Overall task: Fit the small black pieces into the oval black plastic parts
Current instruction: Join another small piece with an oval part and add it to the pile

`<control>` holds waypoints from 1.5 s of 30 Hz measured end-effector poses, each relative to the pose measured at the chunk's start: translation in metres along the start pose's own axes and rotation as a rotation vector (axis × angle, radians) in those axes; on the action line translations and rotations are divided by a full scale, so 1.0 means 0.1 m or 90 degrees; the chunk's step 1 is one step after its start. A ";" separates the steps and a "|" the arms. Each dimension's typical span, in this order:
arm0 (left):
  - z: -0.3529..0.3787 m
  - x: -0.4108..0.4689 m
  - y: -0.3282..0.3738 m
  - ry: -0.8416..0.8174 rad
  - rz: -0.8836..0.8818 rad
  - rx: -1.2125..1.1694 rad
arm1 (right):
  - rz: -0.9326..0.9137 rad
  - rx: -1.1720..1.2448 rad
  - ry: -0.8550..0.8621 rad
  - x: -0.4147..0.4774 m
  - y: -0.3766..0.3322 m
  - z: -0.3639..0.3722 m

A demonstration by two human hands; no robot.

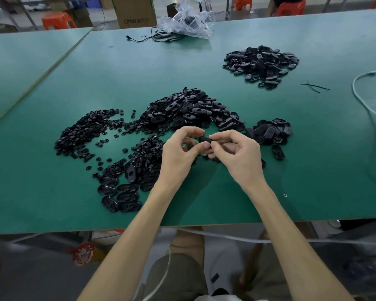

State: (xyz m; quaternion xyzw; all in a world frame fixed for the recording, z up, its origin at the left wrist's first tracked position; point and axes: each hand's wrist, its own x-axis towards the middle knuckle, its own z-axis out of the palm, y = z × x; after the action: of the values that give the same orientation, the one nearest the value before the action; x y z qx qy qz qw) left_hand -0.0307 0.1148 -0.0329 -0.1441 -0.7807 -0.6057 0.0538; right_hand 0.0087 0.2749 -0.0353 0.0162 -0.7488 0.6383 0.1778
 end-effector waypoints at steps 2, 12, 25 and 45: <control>0.00 0.00 0.00 -0.018 0.004 -0.007 | 0.000 0.007 0.000 0.01 -0.01 0.00; -0.01 0.02 -0.03 -0.036 0.010 -0.034 | -0.008 0.002 -0.012 0.02 -0.01 0.00; -0.01 0.01 -0.03 -0.047 -0.006 -0.095 | -0.023 0.009 -0.017 0.02 -0.02 0.01; -0.01 0.01 0.00 -0.039 0.012 -0.072 | -0.030 -0.006 -0.014 0.04 -0.02 0.00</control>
State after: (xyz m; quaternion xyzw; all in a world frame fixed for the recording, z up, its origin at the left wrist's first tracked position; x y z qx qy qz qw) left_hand -0.0314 0.1137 -0.0324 -0.1729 -0.7452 -0.6435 0.0275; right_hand 0.0056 0.2756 -0.0327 0.0398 -0.7532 0.6301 0.1848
